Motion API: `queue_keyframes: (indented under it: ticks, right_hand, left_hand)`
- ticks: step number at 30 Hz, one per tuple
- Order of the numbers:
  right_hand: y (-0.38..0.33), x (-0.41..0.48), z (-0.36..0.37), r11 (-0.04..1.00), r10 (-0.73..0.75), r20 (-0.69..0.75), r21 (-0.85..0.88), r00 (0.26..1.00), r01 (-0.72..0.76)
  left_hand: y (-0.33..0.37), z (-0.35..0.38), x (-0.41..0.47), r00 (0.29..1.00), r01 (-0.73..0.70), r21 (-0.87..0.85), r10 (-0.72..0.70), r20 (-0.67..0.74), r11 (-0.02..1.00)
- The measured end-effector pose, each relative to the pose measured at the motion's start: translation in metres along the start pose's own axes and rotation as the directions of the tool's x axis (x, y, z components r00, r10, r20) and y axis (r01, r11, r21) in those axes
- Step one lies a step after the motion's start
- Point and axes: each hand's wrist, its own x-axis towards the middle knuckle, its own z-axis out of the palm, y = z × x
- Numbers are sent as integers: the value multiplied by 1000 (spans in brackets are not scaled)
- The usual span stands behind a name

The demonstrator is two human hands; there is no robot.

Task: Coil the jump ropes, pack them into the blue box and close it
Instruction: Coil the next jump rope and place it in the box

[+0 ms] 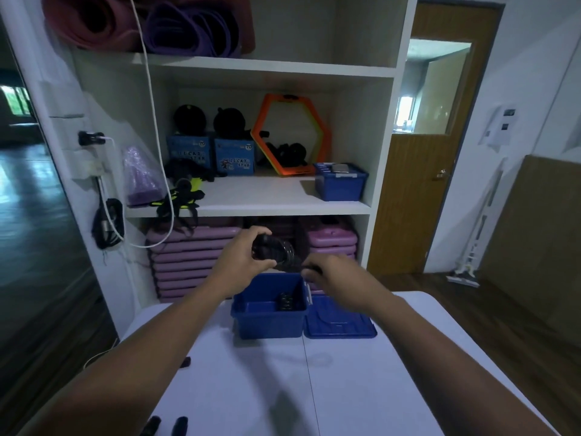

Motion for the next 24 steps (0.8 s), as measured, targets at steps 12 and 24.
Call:
queue_keyframes:
  ticks: [12,24]
  right_hand:
    - [20,6,-39,774,55,-8,632,998,-38]
    - [4,7,1,194,247,84,972,965,-134]
  left_hand:
    - [47,-34,-25,940,92,-469,80,333,878]
    - [41,-49,-8,966,77,-356,19,258,931]
